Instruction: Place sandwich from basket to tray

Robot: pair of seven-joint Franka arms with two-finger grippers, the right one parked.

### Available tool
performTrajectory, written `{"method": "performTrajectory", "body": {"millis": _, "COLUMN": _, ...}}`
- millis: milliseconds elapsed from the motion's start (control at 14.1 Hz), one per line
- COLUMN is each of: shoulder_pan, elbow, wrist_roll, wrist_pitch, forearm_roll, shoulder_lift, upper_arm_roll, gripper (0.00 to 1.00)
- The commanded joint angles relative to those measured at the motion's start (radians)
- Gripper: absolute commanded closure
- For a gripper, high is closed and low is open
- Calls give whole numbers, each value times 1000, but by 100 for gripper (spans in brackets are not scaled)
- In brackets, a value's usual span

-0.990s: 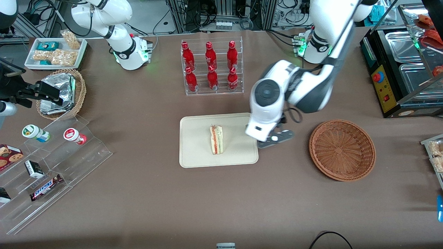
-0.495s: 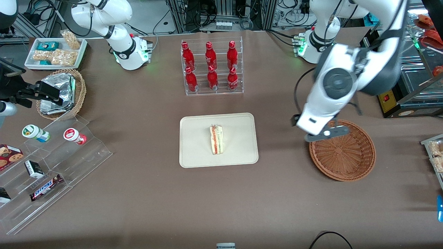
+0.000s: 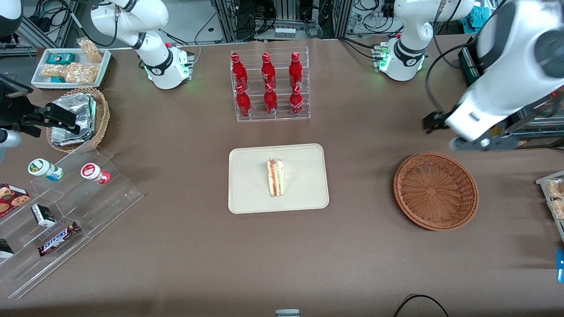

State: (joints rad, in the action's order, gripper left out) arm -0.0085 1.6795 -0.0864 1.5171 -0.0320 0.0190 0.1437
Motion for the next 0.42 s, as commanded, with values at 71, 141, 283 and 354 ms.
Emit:
{"method": "performTrajectory", "body": {"millis": 71, "shoulder_pan": 13, "elbow": -98, "wrist_roll": 146, "wrist_pitch": -52, "forearm_roll": 23, "shoulder_lift": 10, "upper_arm_roll": -108, "gripper": 0}}
{"method": "performTrajectory", "body": {"millis": 141, "shoulder_pan": 13, "elbow": -106, "wrist_roll": 161, "wrist_pitch": -49, "forearm_roll": 26, "shoulder_lift": 12, "upper_arm_roll": -137, "gripper": 0}}
{"method": "performTrajectory", "body": {"millis": 283, "shoulder_pan": 13, "elbow": -112, "wrist_roll": 169, "wrist_pitch": -43, "forearm_roll": 64, "shoulder_lift": 12, "upper_arm_roll": -170, "gripper": 0}}
{"method": "performTrajectory", "body": {"millis": 354, "shoulder_pan": 13, "elbow": -112, "wrist_roll": 169, "wrist_pitch": -41, "forearm_roll": 72, "shoulder_lift": 12, "upper_arm_roll": -180, "gripper": 0}}
